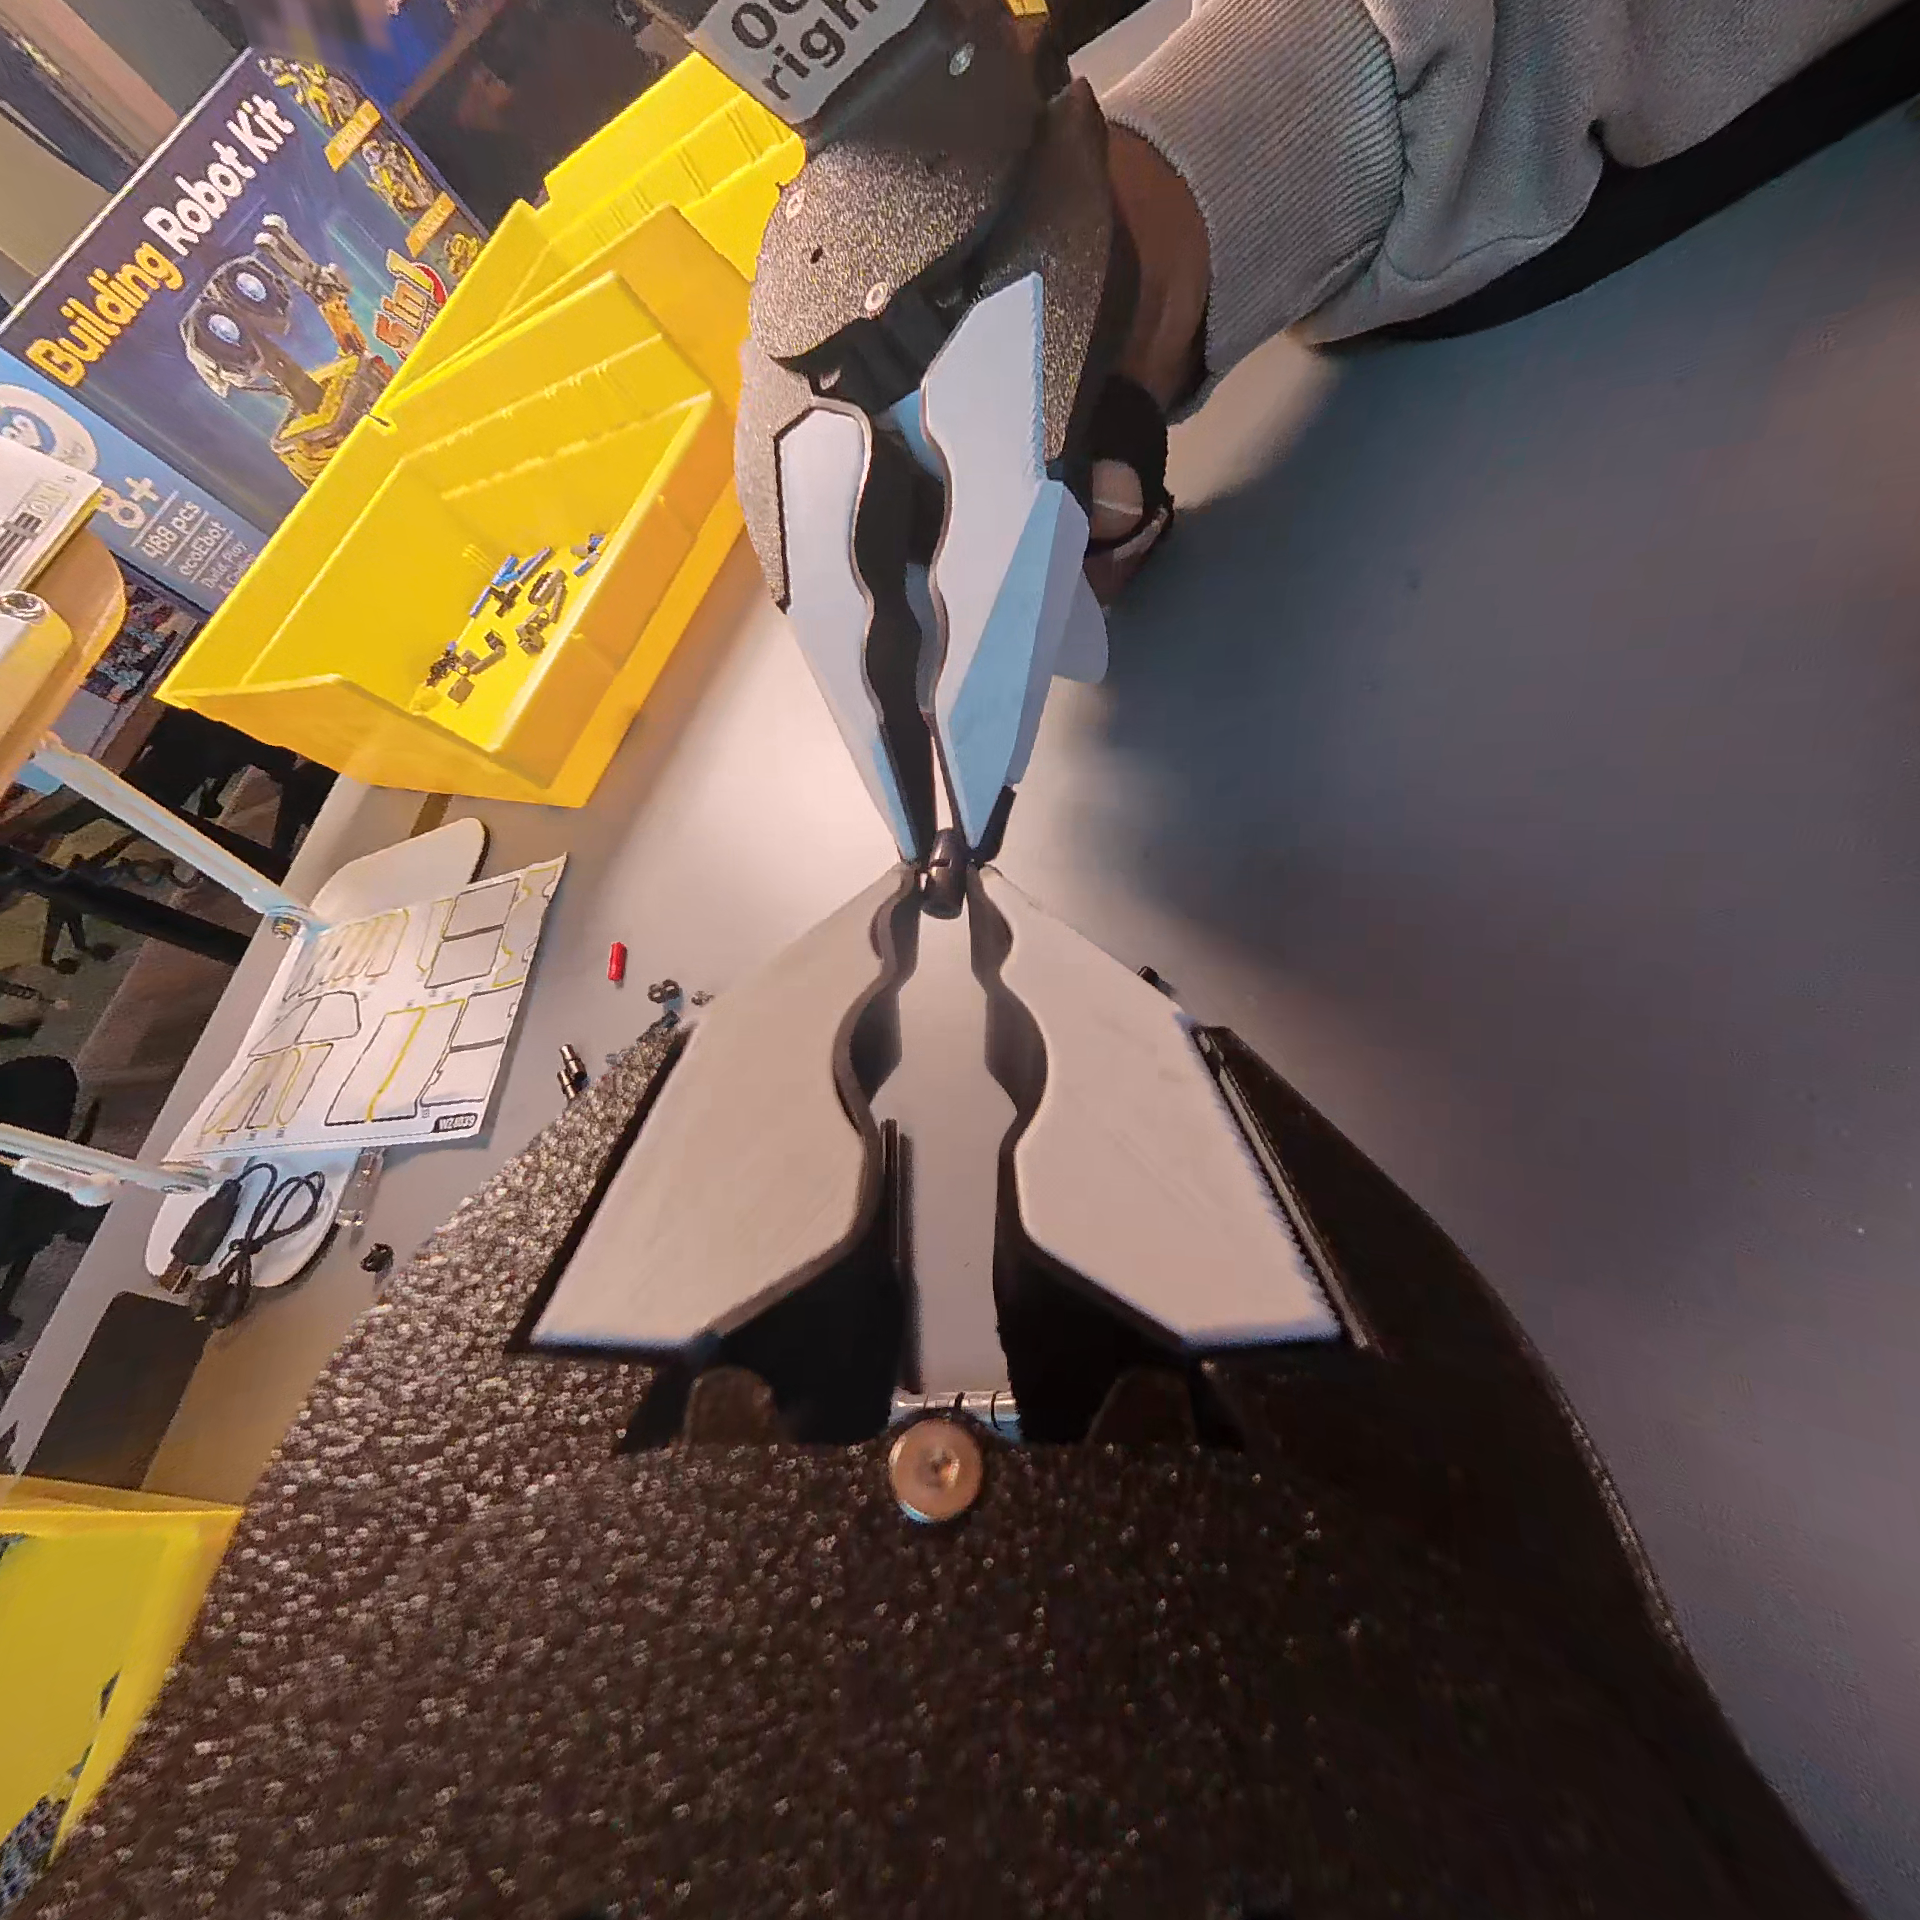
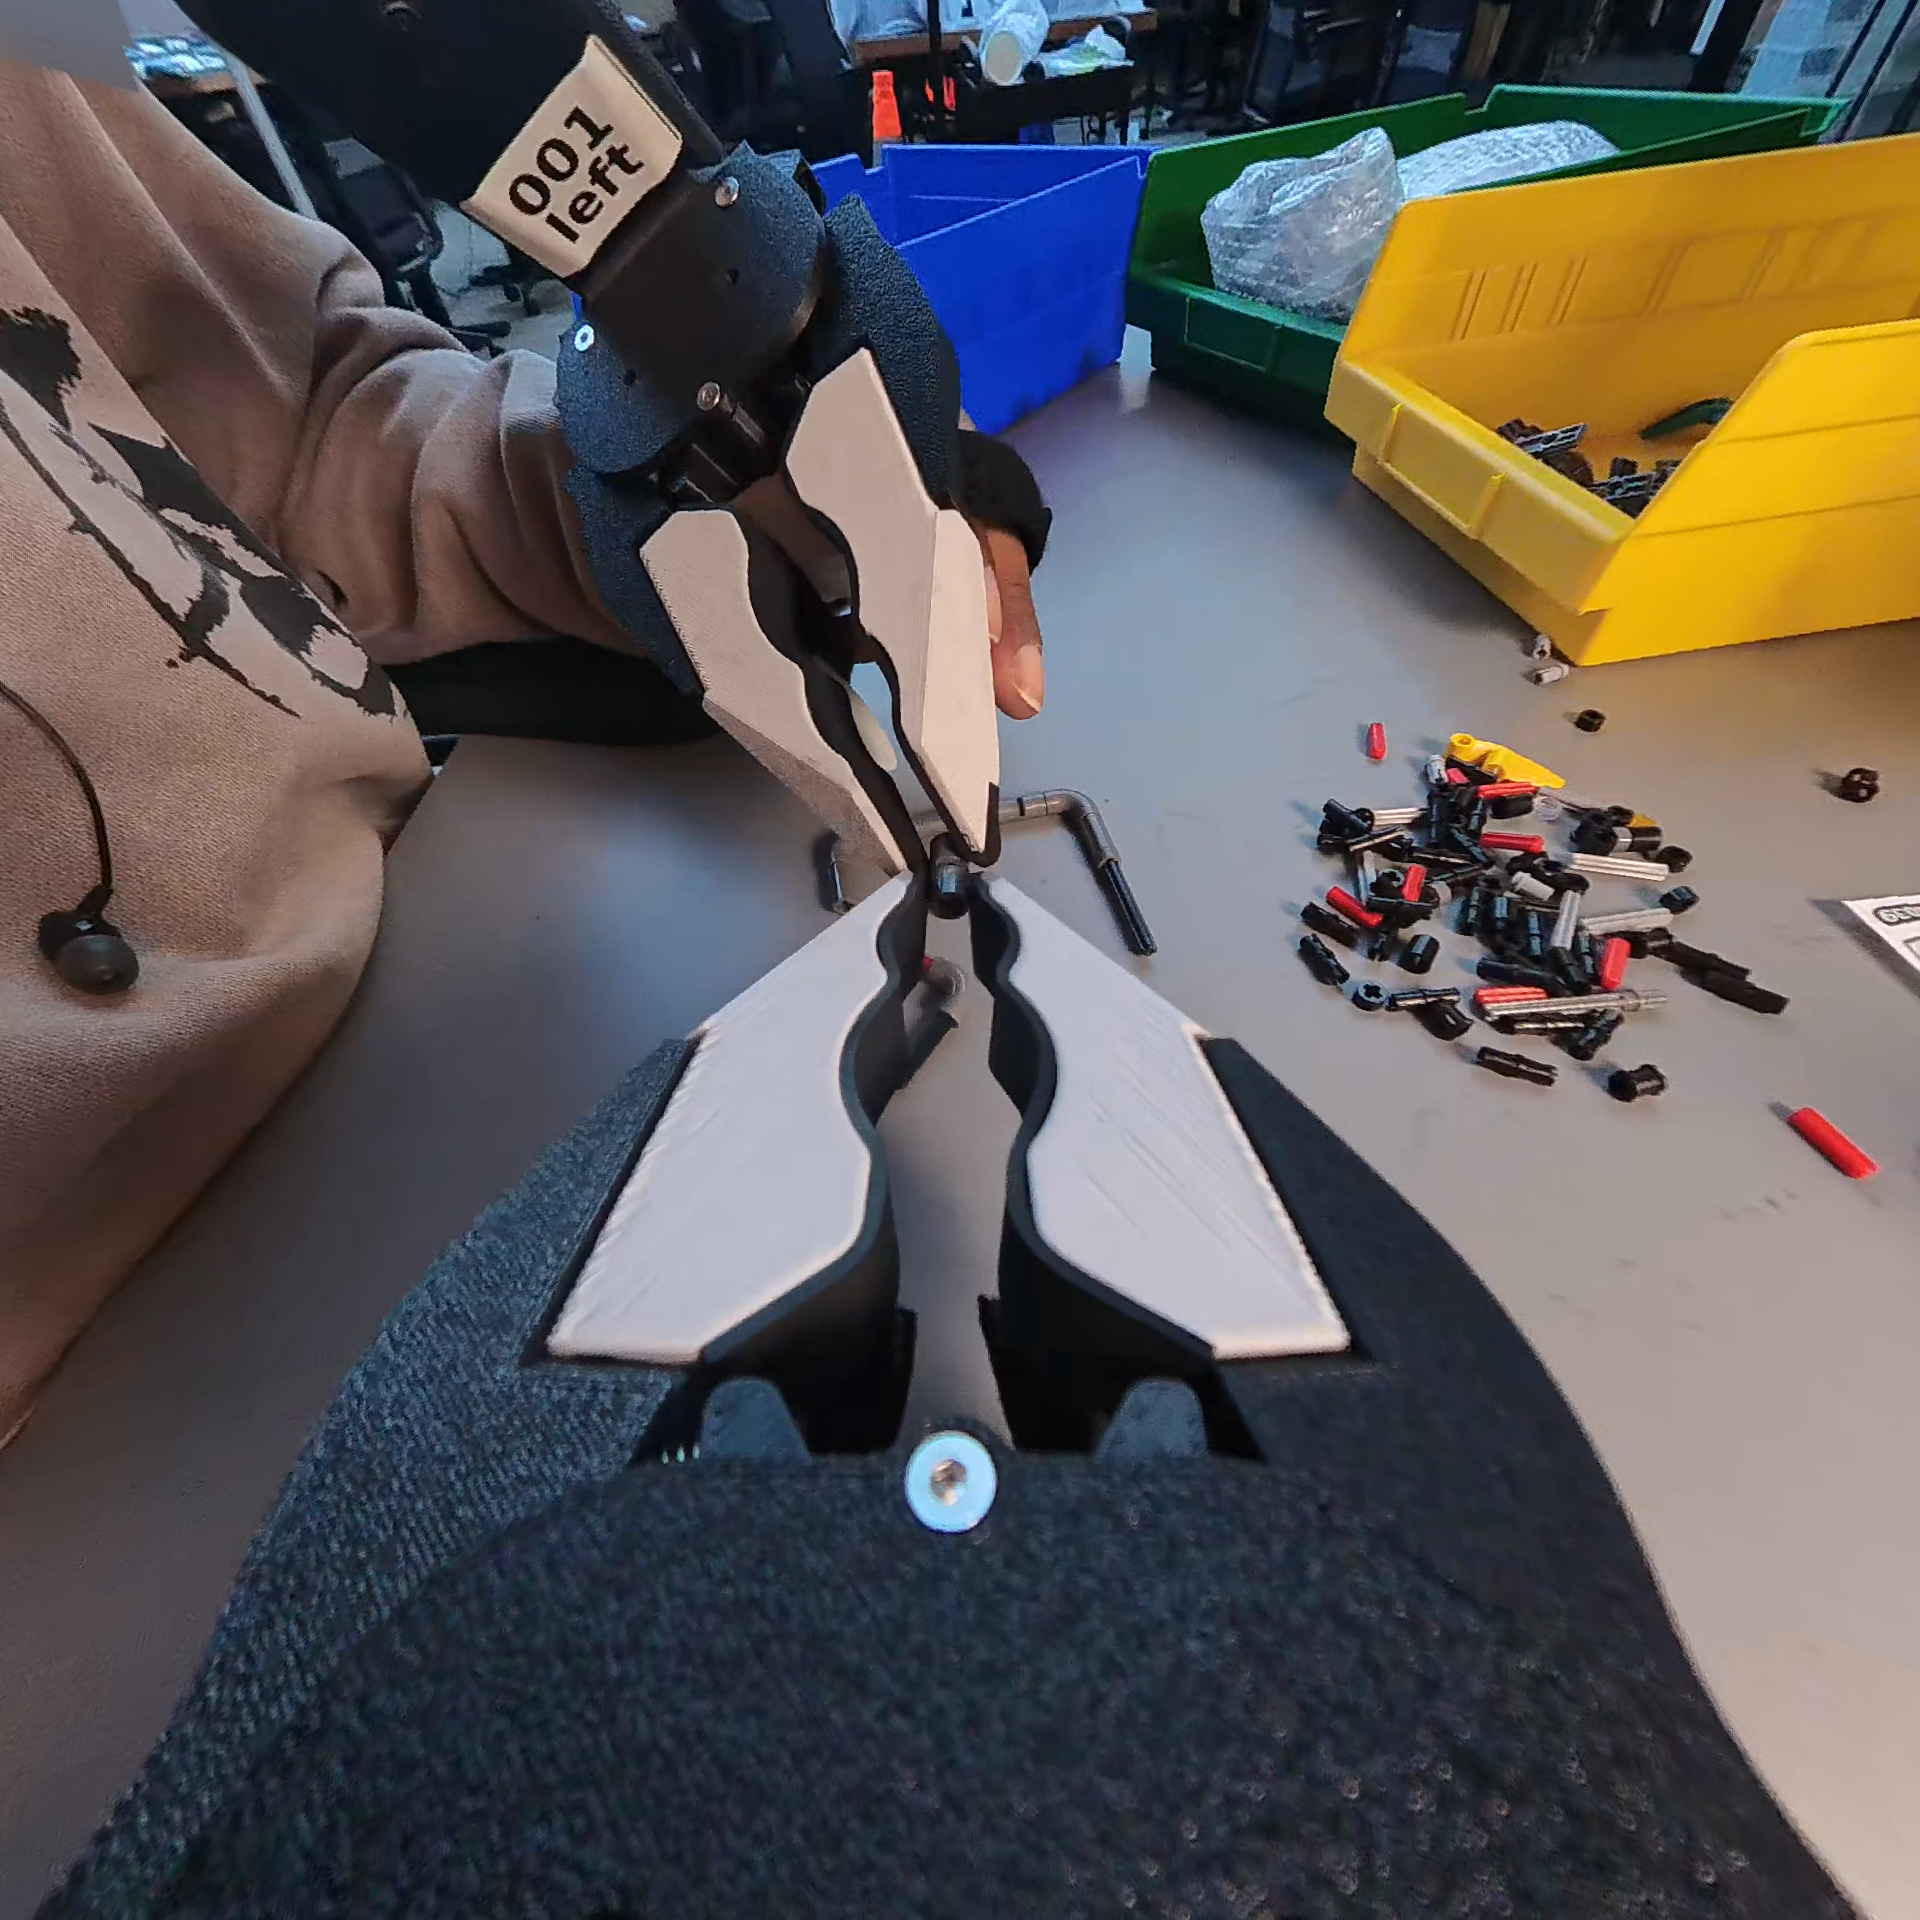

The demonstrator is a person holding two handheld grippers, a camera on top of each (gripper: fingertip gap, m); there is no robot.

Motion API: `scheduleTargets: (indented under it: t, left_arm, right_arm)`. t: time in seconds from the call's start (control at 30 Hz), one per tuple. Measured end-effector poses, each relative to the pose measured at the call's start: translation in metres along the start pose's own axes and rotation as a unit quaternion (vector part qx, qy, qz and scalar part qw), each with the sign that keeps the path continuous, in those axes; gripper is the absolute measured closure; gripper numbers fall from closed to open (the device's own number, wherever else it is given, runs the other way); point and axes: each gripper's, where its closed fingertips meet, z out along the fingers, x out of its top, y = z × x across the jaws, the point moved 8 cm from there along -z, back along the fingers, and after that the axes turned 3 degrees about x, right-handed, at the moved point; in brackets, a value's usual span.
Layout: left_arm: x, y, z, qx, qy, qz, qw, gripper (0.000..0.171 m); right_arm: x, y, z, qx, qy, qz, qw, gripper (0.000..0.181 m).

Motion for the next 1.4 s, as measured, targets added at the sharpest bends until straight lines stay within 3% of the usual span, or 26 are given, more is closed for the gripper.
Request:
scheduleTargets:
  t: [0.17,0.27,0.33,0.47,0.53,0.63,0.77,0.83,0.93,1.03,1.17,1.4]
  left_arm:
    - [-0.005,-0.011,-0.003,-0.006,0.016,-0.070,0.997,0.154]
    - [-0.013,-0.018,-0.002,-0.027,0.004,-0.134,0.991,0.140]
    - [-0.020,-0.018,0.000,-0.053,-0.013,-0.162,0.985,0.135]
    - [-0.033,-0.010,0.007,-0.097,-0.069,-0.173,0.978,0.132]
    - [-0.036,-0.006,0.009,-0.105,-0.087,-0.167,0.977,0.134]
    - [-0.036,-0.005,0.010,-0.110,-0.092,-0.166,0.976,0.135]
    - [-0.039,-0.003,0.010,-0.119,-0.099,-0.166,0.974,0.136]
    - [-0.041,-0.002,0.011,-0.125,-0.105,-0.167,0.972,0.136]
    - [-0.044,-0.001,0.012,-0.129,-0.112,-0.170,0.970,0.136]
    - [-0.045,-0.001,0.014,-0.131,-0.115,-0.178,0.968,0.136]
    - [-0.045,0.000,0.016,-0.129,-0.117,-0.183,0.967,0.141]
    - [-0.047,0.003,0.018,-0.138,-0.133,-0.178,0.965,0.158]
  right_arm:
    - [0.001,0.010,-0.010,-0.030,-0.006,0.003,1.000,0.175]
    - [0.008,0.042,-0.036,-0.164,-0.012,0.002,0.986,0.175]
    - [0.013,0.076,-0.066,-0.294,-0.027,0.009,0.955,0.175]
    - [0.005,0.140,-0.132,-0.522,-0.087,0.062,0.846,0.175]
    - [-0.005,0.160,-0.151,-0.581,-0.114,0.091,0.801,0.171]
    - [-0.017,0.169,-0.154,-0.601,-0.128,0.113,0.781,0.155]
    - [-0.011,0.157,-0.145,-0.590,-0.119,0.066,0.796,0.154]
    - [-0.004,0.143,-0.133,-0.541,-0.100,0.038,0.834,0.154]
    - [0.000,0.108,-0.098,-0.376,-0.102,0.022,0.921,0.154]
    - [0.001,0.068,-0.061,-0.242,-0.097,0.031,0.965,0.154]
    - [-0.011,0.027,-0.027,-0.136,-0.124,0.022,0.983,0.151]
    - [-0.022,0.004,-0.006,-0.052,-0.161,0.008,0.986,0.152]
